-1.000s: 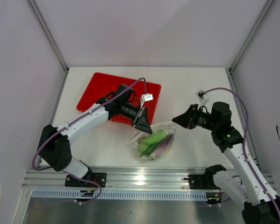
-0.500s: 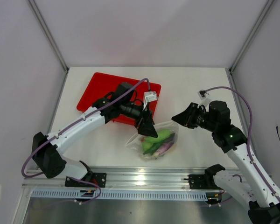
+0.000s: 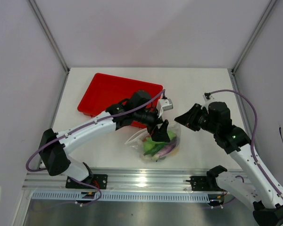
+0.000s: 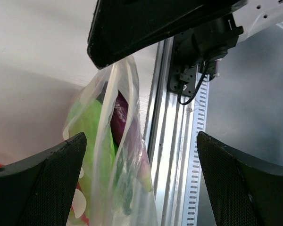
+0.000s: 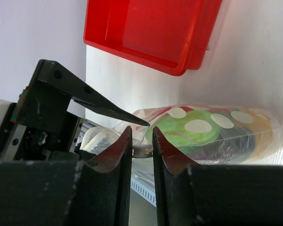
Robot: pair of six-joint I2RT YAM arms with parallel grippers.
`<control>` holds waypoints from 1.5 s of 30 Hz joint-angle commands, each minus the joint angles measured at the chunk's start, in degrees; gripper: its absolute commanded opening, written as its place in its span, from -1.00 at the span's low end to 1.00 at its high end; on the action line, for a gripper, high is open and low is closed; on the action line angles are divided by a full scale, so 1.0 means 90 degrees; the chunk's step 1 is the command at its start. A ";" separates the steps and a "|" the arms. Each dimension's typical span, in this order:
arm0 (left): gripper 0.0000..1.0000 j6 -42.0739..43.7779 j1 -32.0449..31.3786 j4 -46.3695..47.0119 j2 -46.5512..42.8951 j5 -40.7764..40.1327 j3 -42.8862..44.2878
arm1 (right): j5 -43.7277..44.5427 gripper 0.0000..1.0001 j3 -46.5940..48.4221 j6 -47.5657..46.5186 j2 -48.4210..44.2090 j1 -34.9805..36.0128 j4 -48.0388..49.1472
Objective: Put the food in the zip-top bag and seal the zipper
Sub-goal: Zip the zipper food storage bag at the center of the board.
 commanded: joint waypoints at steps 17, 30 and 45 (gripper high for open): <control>-0.63 0.0160 -0.0019 -0.0169 0.0396 0.0394 0.0164 | 0.1010 -0.92 0.0574 0.0810 -0.0017 0.0041 -0.0664; -0.99 -0.0201 0.0898 -0.0219 0.0190 0.2473 0.0008 | 0.0153 0.99 -0.0030 -0.1191 -0.0544 -0.0124 0.0271; -0.99 -0.0338 0.1182 0.0045 0.0385 0.3617 -0.0207 | -0.2738 0.64 -0.1808 -0.2715 -0.1189 -0.0232 0.2811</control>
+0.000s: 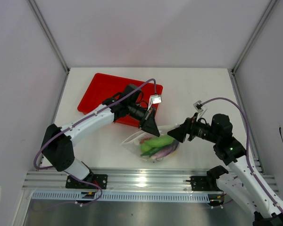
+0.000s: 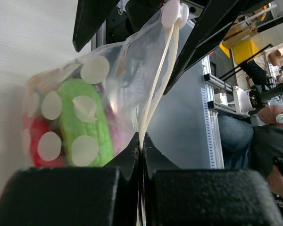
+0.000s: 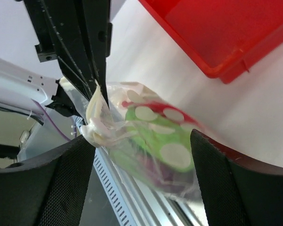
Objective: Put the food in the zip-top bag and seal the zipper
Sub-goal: Zip the zipper food storage bag at the center of the board.
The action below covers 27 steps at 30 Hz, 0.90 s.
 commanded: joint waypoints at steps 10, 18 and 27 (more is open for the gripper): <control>-0.99 0.0005 0.0031 0.0300 -0.0001 0.0550 -0.0062 | -0.1136 -0.12 -0.1055 -0.0045 -0.0584 0.0011 0.2299; 0.21 -0.0131 0.0031 0.0359 -0.0088 0.0210 -0.0003 | -0.1440 -1.00 -0.1056 0.0531 -0.0565 0.0050 0.2817; 0.70 -0.0249 -0.0505 0.0661 -0.0431 -0.1119 0.0981 | -0.1304 -1.00 -0.0744 0.0385 -0.0360 0.0294 0.2056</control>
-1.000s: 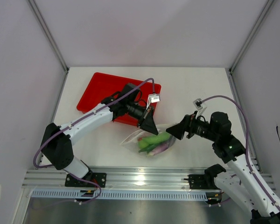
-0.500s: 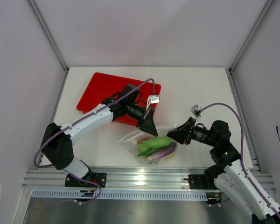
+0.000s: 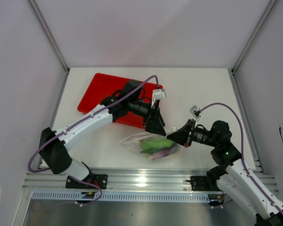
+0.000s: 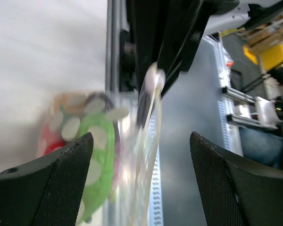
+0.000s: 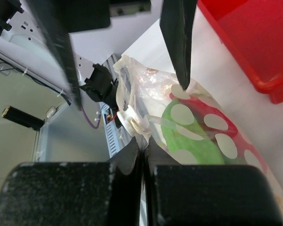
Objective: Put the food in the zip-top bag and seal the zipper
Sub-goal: Zip the zipper food storage bag at the center of the board.
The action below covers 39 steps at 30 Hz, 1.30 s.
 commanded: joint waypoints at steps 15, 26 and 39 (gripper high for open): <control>0.15 -0.0055 -0.0981 0.0553 0.0013 -0.2207 0.0987 | 0.0741 -1.00 0.0923 -0.0142 0.0119 0.0473 -0.1005; -0.34 0.0004 -0.1049 0.0446 -0.0007 -0.2227 0.0821 | 0.1004 -1.00 0.0962 -0.0152 0.0128 0.0493 -0.1102; -0.40 0.0023 -0.1049 0.0377 0.0022 -0.2149 0.0743 | 0.1034 -1.00 0.1020 -0.0113 0.0206 0.0512 -0.1083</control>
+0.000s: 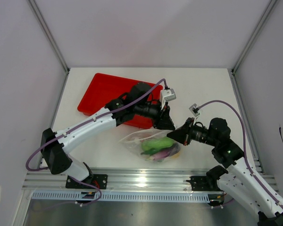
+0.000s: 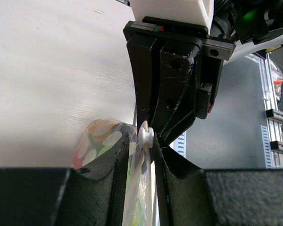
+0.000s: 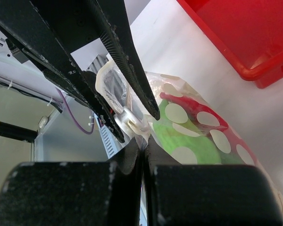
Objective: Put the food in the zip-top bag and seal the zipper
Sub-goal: Zip the zipper food storage bag at the center of the board.
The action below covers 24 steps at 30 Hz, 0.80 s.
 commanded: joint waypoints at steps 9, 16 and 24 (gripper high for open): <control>-0.87 0.0028 -0.0046 0.0123 0.0023 0.0220 0.0034 | 0.0019 -1.00 0.0350 -0.0091 0.0049 0.0109 0.0151; -0.99 -0.0157 0.0060 0.0210 0.0033 0.0735 -0.0180 | 0.0281 -1.00 0.0350 -0.0043 -0.0126 0.0119 0.0170; -0.99 -0.0021 0.0149 0.0152 -0.0114 0.0796 -0.0609 | 0.1200 -1.00 0.0146 0.0113 -0.0830 0.0119 0.0102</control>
